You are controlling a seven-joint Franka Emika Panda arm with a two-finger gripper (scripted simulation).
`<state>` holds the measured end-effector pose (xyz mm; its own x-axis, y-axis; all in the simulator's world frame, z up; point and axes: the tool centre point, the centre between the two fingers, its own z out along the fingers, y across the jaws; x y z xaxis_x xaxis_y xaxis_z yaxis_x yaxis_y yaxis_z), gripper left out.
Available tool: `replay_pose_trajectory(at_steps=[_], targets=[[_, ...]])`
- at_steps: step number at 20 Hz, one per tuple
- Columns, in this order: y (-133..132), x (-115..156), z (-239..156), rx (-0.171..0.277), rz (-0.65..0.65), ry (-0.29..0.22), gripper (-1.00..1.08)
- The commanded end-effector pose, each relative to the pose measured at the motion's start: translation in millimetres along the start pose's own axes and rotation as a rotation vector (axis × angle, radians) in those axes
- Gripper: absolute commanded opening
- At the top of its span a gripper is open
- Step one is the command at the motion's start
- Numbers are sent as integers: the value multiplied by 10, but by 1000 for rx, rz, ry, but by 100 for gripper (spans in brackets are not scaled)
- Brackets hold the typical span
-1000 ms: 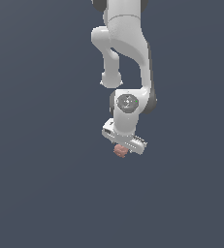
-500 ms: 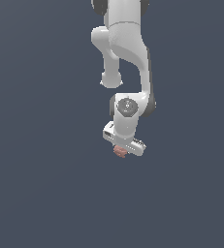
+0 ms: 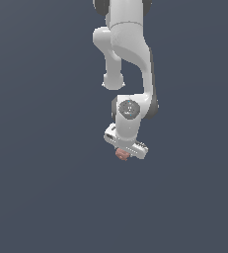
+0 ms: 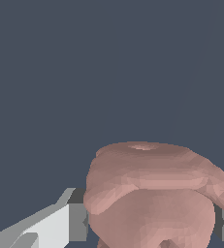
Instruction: Pick up the object and move it to a goal position.
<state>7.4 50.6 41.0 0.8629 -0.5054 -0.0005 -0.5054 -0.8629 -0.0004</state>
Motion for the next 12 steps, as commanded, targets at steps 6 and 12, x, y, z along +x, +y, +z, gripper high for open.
replay_pose_trajectory(at_steps=[6,12], targets=[[211,61,-168,0,1,1,-100],[633,178,-500,1,1,0,-100]])
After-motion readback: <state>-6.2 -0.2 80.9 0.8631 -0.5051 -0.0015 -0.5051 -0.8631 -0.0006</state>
